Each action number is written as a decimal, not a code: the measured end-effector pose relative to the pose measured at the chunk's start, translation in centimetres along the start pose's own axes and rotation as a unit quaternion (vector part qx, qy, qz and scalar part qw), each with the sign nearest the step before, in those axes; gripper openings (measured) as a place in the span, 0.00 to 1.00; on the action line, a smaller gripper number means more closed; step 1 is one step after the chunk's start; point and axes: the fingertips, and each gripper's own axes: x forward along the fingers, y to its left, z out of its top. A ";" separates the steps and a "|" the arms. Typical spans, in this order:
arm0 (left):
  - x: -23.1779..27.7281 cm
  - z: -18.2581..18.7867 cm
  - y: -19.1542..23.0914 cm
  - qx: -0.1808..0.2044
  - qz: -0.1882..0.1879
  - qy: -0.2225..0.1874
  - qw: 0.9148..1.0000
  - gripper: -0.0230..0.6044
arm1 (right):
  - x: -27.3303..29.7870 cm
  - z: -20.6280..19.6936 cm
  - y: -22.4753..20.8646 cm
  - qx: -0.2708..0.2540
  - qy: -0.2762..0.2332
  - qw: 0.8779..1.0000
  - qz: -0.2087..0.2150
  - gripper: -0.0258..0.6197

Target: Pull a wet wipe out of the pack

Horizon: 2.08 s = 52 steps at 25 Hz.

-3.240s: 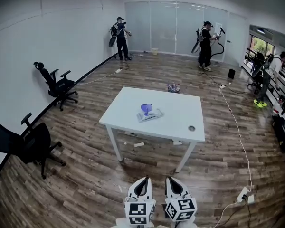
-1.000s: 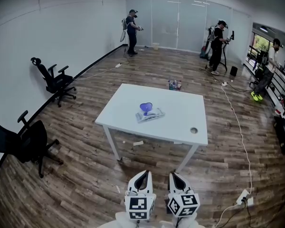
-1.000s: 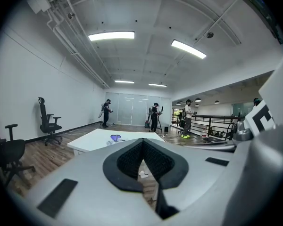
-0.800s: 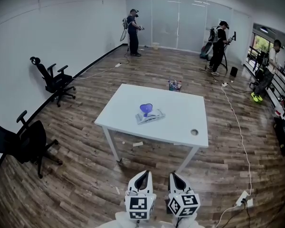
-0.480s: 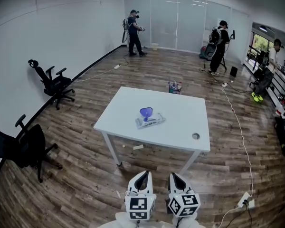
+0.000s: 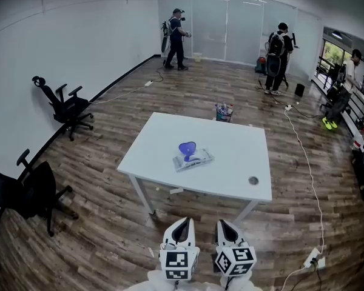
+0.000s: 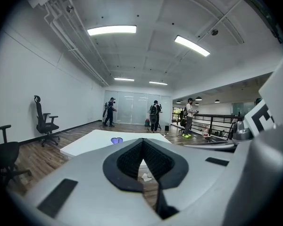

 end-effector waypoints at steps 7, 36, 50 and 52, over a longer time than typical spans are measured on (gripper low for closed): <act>3.2 0.3 1.5 0.002 0.001 0.006 1.000 0.03 | 3.3 1.3 -0.6 0.002 0.000 1.000 -0.001 0.05; 15.3 0.8 7.3 0.001 -0.018 0.017 1.000 0.03 | 15.3 3.8 -3.1 0.003 0.011 1.000 -0.006 0.05; 17.8 0.5 8.5 -0.006 -0.019 0.023 1.000 0.03 | 17.6 4.0 -4.0 0.007 0.016 1.000 -0.015 0.05; 18.1 0.5 8.5 -0.007 -0.020 0.024 0.999 0.03 | 17.9 4.2 -4.1 0.007 0.016 1.000 -0.014 0.05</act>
